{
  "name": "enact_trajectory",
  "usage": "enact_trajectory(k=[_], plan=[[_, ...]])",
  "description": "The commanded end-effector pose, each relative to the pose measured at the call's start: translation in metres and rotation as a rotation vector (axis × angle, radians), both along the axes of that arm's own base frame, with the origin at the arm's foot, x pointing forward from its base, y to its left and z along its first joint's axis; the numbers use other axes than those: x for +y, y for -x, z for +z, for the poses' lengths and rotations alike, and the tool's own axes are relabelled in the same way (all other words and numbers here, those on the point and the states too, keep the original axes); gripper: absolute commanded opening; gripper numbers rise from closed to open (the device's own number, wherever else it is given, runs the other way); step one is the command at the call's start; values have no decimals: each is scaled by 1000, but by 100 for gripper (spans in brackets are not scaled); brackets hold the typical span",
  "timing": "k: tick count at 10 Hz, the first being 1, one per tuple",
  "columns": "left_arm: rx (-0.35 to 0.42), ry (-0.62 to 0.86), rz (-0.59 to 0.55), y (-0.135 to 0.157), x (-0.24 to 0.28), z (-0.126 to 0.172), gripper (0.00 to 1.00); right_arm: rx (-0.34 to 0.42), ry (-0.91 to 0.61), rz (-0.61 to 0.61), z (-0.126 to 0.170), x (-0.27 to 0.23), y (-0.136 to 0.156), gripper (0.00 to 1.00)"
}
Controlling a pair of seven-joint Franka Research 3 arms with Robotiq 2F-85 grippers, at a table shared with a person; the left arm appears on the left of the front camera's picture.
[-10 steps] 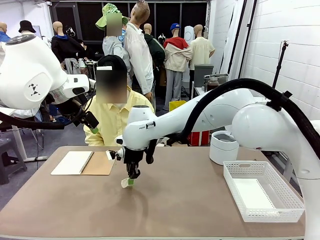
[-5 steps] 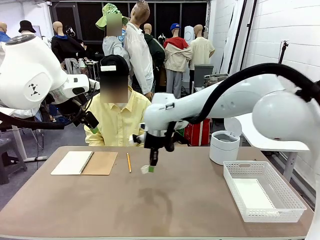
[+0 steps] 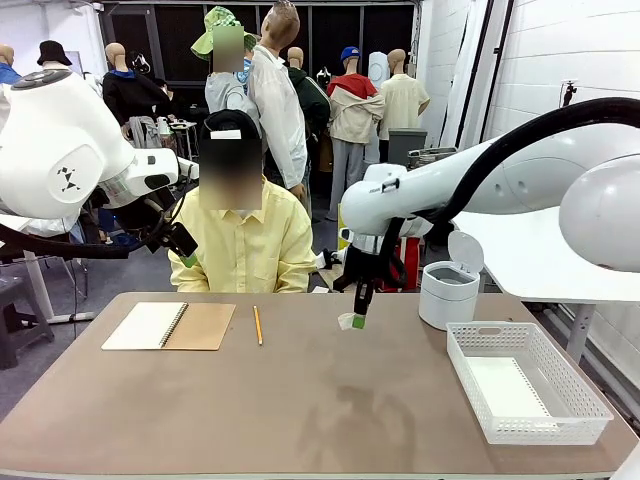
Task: Sort the paper based on its condition.
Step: If a person hands you a paper, place it in the Organizing basket , and if it's crumpled, put it in the Trash can.
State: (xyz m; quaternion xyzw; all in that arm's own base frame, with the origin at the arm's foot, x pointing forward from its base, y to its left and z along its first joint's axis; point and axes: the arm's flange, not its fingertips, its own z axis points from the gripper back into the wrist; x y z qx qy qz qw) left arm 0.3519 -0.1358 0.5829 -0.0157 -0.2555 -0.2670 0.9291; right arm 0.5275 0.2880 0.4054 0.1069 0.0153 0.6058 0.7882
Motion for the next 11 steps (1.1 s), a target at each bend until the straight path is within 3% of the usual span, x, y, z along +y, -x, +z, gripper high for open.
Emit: enact_trajectory(k=[1,6,8,11], plan=[[-4,4,-1,0,1,0,100,-7,18,22,-7,5,-5,0],[-4,4,-1,0,1,0,100,5,8,13,-7,4,0,0],[-4,4,-1,0,1,0,100,-148,185,-231,12,-6,-11,0],[-4,4,-1,0,1,0,100,-227,362,-452,34,-35,-34,0]])
